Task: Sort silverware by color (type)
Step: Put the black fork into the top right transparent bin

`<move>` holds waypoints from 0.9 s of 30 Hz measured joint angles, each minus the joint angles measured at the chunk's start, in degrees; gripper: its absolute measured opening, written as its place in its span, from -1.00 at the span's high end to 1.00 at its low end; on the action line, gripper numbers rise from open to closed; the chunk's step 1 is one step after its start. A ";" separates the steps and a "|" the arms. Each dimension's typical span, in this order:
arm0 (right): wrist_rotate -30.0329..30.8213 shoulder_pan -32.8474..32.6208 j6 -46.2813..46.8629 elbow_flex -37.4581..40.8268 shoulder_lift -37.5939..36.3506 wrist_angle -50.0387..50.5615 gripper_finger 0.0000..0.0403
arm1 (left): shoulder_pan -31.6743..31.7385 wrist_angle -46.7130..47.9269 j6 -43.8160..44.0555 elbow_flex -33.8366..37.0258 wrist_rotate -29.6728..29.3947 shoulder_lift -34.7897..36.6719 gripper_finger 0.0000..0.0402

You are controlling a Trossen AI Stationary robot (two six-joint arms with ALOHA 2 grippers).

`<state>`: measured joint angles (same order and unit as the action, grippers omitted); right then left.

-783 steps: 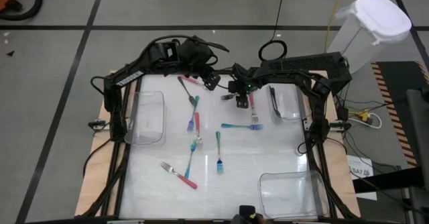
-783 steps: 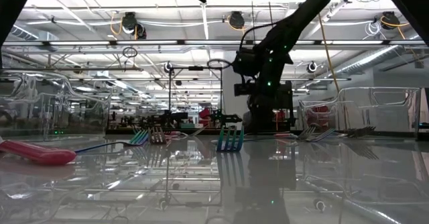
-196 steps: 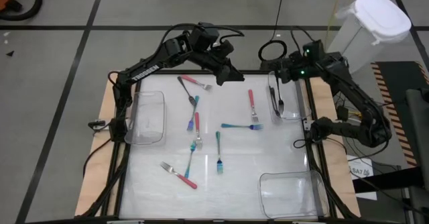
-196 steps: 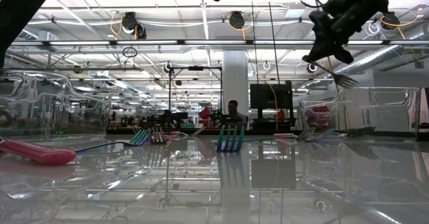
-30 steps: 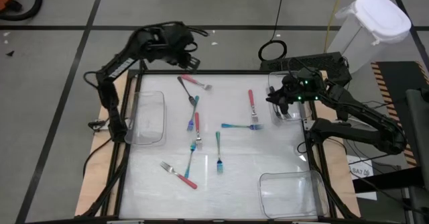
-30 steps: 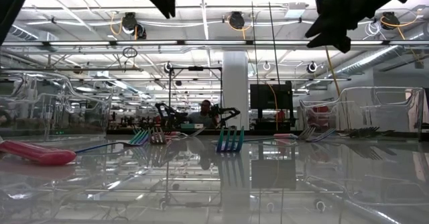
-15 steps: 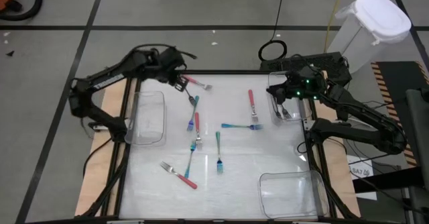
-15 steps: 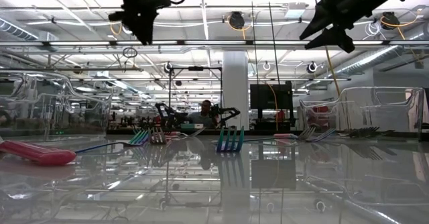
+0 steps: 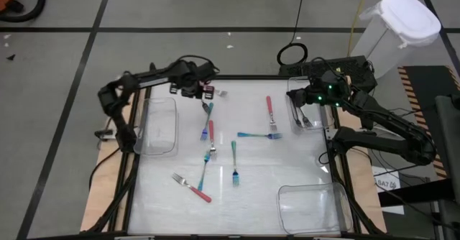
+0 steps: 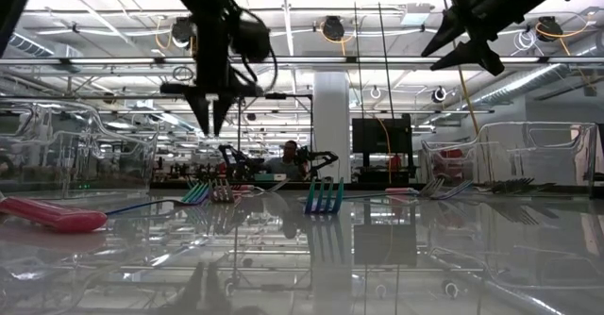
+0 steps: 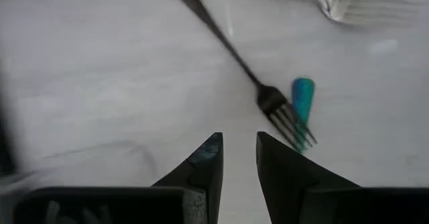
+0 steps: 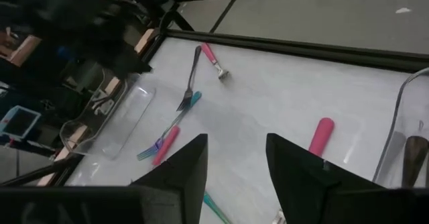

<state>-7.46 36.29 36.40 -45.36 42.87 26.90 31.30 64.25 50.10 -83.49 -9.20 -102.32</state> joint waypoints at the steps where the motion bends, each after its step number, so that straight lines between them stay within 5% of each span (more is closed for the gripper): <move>1: 0.00 0.00 0.02 0.00 0.00 -0.15 0.28 | 0.49 -0.67 0.24 -0.07 1.41 -1.19 0.51; 10: -1.75 -0.03 -0.95 0.00 0.00 -0.11 0.28 | 2.53 -7.73 6.66 -0.17 2.76 -7.17 0.20; 27: -6.40 -0.02 -7.68 0.00 0.01 0.81 0.28 | 3.15 -10.58 18.05 -0.19 4.57 -14.73 0.18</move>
<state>-13.86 36.27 28.72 -45.36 42.89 27.71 34.44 53.67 68.16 -83.68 -4.62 -117.05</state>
